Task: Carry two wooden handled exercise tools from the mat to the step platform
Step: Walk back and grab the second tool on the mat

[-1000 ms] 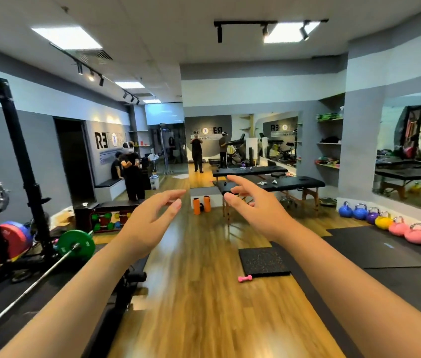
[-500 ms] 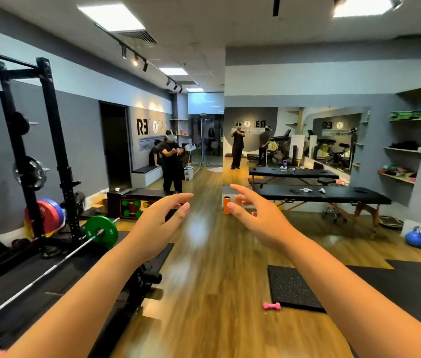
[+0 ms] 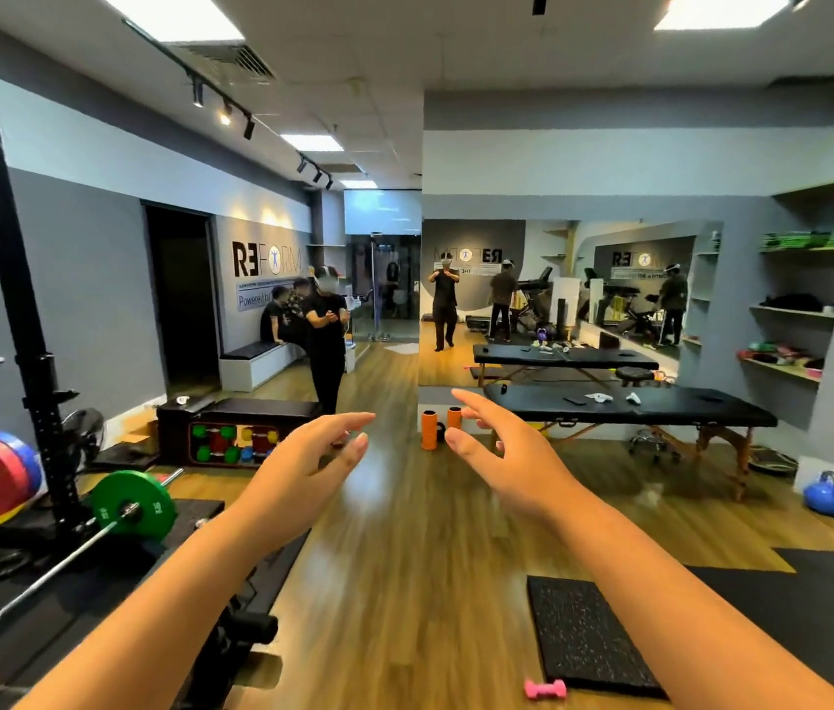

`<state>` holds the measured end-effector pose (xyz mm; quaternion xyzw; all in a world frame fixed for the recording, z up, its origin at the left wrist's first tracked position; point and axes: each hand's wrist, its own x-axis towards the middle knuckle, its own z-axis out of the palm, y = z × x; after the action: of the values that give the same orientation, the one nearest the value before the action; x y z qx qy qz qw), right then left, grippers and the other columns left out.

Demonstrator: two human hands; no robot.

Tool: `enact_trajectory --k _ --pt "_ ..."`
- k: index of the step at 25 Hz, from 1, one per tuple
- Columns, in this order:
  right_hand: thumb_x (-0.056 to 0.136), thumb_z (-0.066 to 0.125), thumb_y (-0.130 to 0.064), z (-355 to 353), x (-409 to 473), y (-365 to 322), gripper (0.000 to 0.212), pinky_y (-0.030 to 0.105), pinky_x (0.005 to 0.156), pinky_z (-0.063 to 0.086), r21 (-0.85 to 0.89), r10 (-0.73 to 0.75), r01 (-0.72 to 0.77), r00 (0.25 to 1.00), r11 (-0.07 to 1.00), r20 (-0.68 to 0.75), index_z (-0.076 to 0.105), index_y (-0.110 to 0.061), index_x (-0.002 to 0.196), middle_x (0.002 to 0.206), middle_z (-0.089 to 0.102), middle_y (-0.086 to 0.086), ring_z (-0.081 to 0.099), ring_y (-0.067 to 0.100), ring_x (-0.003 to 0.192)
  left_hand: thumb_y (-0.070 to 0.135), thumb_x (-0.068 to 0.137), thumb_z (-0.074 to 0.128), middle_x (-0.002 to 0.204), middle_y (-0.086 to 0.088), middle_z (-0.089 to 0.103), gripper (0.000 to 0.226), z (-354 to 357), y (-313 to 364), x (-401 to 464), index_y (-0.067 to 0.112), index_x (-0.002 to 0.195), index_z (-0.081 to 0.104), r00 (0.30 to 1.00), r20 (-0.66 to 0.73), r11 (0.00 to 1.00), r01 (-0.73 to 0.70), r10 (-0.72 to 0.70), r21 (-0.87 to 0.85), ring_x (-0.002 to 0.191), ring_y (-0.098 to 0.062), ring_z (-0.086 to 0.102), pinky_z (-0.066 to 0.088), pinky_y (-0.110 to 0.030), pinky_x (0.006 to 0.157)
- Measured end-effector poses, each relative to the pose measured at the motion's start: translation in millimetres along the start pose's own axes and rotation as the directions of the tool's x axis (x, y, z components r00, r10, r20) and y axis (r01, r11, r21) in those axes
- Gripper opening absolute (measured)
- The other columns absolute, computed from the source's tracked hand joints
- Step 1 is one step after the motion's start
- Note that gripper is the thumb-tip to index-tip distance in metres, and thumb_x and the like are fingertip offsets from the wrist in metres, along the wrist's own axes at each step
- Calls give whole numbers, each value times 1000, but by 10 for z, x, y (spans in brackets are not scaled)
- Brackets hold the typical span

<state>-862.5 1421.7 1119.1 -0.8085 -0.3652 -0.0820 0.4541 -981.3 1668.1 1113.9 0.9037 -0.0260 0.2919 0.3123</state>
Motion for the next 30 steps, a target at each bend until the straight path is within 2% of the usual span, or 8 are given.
enact_trajectory --k 5,9,15,19,22,24,26,30 --pt "92 54 -73 292 969 701 66 42 113 42 11 21 -21 1000 1000 18 39 -54 153 148 54 -13 45 11 141 46 104 48 129 18 61 44 391 -724 930 36 146 54 1000 25 1000 15 -16 25 123 -2 54 46 -30 101" --pt "96 56 -64 558 1923 1413 61 41 113 40 28 -11 9 999 1000 46 40 -51 154 146 55 -11 44 13 140 48 103 47 127 19 61 44 737 -1403 1635 39 145 53 999 14 997 46 -47 61 122 0 54 48 -32 102" --pt "98 59 -56 985 3302 2379 54 40 114 40 120 -43 19 978 993 206 39 -53 148 150 54 -5 46 16 143 54 102 46 136 22 59 42 1107 -2321 2591 45 142 52 980 -70 975 195 -188 106 125 6 51 47 -35 105" --pt "89 54 -70 1347 4237 2802 61 38 112 40 148 -94 51 949 988 300 39 -57 146 143 55 -12 47 15 141 66 97 39 135 22 58 53 1198 -2890 3182 45 144 51 963 -118 955 258 -243 144 125 6 52 49 -36 104" --pt "86 50 -81 1740 4773 3039 69 44 116 39 157 -122 70 928 985 351 39 -59 150 147 55 -14 44 14 143 62 98 41 136 19 60 51 1224 -3343 3471 42 143 53 946 -161 938 306 -281 162 126 1 53 50 -36 103" --pt "83 49 -86 2077 5175 3174 61 44 115 40 185 -156 90 912 979 378 36 -70 141 144 54 -17 45 12 142 56 101 44 137 19 60 48 1205 -3741 3696 39 144 54 933 -196 927 334 -301 171 126 1 53 48 -36 105" --pt "76 45 -94 2425 5614 3259 64 44 115 41 204 -180 105 901 973 395 34 -74 135 141 54 -19 45 11 142 51 104 46 139 19 59 45 1148 -4177 3937 36 146 54 923 -218 915 359 -318 184 128 0 52 47 -38 107" --pt "88 51 -78 3116 6502 3307 63 42 114 40 214 -200 116 879 970 433 34 -62 147 144 52 -17 44 12 142 51 104 46 142 17 58 46 953 -5036 4449 36 147 52 904 -233 900 401 -358 172 129 -2 52 46 -39 108"
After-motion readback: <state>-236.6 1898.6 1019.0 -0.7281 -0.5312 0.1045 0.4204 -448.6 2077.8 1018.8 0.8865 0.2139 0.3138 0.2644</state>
